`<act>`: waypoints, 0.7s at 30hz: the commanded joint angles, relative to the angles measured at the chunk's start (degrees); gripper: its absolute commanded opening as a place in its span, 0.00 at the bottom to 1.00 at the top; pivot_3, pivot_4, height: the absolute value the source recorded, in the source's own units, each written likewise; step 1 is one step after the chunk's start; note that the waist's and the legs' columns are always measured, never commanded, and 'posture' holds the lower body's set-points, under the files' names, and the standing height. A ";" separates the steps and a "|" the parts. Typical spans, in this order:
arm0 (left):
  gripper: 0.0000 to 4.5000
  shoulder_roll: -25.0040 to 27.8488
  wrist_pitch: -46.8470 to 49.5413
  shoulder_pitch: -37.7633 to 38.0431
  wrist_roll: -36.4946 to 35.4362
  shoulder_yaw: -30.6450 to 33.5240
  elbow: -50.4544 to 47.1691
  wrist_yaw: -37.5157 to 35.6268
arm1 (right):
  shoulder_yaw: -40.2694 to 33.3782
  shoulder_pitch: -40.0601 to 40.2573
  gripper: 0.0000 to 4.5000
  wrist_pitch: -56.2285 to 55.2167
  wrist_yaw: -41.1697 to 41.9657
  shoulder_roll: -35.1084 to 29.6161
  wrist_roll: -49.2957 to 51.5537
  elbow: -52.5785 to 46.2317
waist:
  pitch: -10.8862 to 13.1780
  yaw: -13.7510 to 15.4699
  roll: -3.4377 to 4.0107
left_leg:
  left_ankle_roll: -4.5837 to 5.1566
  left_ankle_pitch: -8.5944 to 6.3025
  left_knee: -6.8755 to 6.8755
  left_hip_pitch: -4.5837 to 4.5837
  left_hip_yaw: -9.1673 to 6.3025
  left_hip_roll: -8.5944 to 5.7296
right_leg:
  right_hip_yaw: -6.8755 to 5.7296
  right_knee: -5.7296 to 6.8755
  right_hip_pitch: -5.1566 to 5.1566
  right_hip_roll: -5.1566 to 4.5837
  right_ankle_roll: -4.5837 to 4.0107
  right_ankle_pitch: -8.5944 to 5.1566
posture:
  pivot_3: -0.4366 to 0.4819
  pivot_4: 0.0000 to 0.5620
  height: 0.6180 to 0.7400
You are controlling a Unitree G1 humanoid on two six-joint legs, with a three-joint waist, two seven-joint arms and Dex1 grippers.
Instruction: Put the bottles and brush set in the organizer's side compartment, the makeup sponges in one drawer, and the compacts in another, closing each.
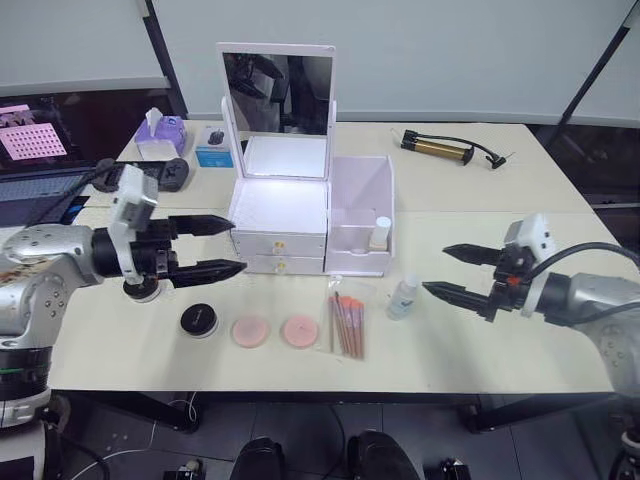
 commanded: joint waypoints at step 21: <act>1.00 0.94 -2.29 -0.68 3.25 -0.44 0.25 -3.88 | 7.27 -0.11 0.20 -3.88 -3.26 4.99 -5.25 -0.11 | 0.00 0.40 -0.02 | 0.02 0.00 0.00 -0.02 -0.11 -0.04 | -0.02 -0.03 0.03 0.00 0.00 0.00 | 0.48 0.27 0.58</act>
